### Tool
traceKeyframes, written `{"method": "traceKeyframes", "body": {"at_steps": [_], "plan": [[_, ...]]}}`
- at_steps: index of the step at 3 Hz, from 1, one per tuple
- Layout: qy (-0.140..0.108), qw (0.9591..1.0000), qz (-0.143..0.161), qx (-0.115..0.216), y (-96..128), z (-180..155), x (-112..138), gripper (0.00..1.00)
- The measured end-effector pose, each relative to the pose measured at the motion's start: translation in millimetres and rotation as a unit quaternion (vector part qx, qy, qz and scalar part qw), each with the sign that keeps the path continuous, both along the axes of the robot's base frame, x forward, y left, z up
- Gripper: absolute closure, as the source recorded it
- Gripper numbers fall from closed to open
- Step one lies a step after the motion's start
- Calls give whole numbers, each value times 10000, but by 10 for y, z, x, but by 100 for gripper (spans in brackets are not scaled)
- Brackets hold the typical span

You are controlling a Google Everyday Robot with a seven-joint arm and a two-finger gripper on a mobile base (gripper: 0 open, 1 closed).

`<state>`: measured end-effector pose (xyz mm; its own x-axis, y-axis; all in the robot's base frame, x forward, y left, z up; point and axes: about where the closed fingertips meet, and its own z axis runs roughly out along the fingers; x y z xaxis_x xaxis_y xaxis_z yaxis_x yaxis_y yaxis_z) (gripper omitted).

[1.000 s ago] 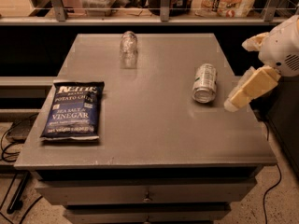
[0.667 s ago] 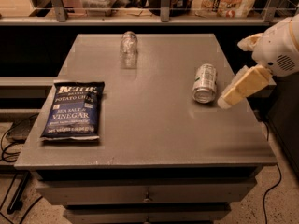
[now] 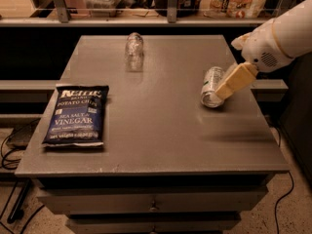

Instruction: Move 7up can near blue chip bag

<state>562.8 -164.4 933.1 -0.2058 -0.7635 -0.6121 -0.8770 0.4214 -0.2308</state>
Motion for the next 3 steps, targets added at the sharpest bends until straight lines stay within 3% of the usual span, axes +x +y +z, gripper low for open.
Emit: {"method": "traceKeyframes", "body": {"at_steps": [3], "plan": [[359,9990,17,-272,69,-486,366,0]]}}
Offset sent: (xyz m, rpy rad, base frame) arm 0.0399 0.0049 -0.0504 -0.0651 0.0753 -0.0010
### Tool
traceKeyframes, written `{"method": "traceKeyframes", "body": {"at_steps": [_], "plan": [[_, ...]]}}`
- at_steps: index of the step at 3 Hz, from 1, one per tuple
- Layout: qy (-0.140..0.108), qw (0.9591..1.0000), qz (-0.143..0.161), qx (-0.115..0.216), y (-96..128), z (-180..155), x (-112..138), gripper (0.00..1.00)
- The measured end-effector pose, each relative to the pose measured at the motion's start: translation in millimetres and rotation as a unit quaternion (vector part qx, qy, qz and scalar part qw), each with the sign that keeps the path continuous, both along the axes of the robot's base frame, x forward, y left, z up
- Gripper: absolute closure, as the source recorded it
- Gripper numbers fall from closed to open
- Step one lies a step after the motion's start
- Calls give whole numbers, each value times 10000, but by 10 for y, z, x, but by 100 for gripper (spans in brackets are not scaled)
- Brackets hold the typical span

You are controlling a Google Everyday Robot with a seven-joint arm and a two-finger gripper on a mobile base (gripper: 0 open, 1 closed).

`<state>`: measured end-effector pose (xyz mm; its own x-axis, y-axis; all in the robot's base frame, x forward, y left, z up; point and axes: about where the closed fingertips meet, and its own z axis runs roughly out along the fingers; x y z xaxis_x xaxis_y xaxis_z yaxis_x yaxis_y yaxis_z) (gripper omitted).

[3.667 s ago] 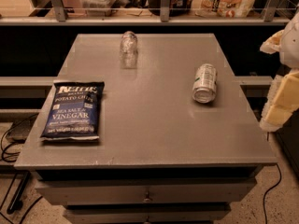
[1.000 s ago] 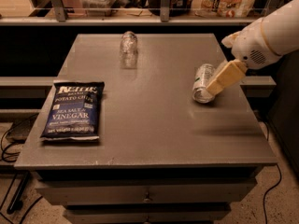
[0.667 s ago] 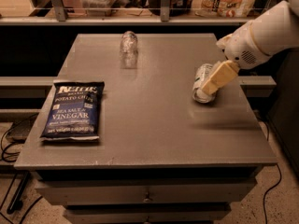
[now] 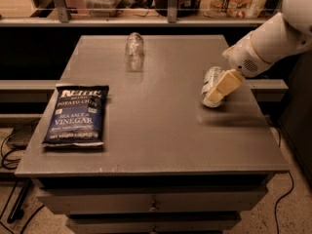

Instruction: Move 7up can near blue chip bag

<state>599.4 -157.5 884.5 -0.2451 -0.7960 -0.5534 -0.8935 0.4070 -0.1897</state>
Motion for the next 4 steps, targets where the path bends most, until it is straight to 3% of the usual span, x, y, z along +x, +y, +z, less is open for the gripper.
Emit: {"method": "traceKeyframes", "body": {"at_steps": [2,4], "plan": [[168,9998,71,112,39,-305,158,0],[141,9998,127,117,42,-321,166,41]]}}
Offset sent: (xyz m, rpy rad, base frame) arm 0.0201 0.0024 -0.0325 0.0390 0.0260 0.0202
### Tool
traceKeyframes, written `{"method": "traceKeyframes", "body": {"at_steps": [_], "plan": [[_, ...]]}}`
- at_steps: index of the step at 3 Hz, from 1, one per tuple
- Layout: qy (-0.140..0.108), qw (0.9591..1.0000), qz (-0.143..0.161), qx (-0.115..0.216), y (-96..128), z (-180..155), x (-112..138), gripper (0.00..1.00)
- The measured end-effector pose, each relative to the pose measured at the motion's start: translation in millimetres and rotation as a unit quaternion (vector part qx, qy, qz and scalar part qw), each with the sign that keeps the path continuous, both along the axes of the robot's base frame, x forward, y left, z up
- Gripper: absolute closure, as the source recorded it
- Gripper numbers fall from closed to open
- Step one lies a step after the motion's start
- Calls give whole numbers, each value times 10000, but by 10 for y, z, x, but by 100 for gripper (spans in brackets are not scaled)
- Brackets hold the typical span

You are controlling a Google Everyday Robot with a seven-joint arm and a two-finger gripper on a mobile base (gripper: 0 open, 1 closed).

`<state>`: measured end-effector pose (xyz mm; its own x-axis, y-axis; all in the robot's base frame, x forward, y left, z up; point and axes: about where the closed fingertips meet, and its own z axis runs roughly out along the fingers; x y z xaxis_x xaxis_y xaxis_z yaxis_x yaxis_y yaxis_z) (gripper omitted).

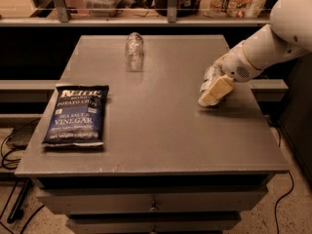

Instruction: Move 7up can near blue chip bag

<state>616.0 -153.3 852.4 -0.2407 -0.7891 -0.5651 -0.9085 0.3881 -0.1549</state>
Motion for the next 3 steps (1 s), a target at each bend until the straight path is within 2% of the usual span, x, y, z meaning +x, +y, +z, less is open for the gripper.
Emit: {"method": "traceKeyframes", "body": {"at_steps": [1,2,3], "plan": [[-35,9999,108,115,83,112,-13,72],[-86,9992,287,262,222,298,-36,95],[-313,9954,687,587,502,667,-110,100]]}}
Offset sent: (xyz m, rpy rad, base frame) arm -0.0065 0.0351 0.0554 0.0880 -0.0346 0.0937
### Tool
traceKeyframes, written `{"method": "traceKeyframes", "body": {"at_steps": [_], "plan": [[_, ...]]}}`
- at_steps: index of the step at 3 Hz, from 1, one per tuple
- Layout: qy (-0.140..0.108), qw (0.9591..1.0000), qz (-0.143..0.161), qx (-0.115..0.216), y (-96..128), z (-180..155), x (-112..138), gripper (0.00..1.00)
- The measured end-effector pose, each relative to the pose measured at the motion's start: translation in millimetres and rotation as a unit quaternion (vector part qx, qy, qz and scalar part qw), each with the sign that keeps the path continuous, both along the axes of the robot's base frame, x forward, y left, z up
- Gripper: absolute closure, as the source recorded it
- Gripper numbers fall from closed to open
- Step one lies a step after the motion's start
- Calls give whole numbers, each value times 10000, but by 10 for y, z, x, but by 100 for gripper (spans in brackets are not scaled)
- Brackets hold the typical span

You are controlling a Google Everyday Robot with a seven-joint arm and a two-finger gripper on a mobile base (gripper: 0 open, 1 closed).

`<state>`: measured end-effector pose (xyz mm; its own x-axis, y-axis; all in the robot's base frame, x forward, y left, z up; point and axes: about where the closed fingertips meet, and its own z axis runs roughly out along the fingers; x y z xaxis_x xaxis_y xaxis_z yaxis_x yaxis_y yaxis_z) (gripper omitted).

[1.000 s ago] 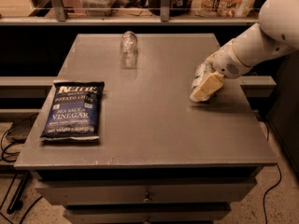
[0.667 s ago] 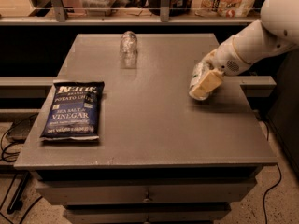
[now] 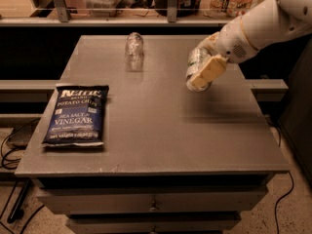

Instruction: Move 7up can near blue chip bag

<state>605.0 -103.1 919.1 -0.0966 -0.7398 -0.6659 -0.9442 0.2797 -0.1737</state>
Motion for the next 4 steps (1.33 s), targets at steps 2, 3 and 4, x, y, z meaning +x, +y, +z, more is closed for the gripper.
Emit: {"method": "traceKeyframes", "body": {"at_steps": [2,3,4], "plan": [[-407,9961,589,511,299,583,-313,100],[-363,9952,798,431,466,550,-340,100],[-263,9907,1194,592,825,449,-419,100]]}}
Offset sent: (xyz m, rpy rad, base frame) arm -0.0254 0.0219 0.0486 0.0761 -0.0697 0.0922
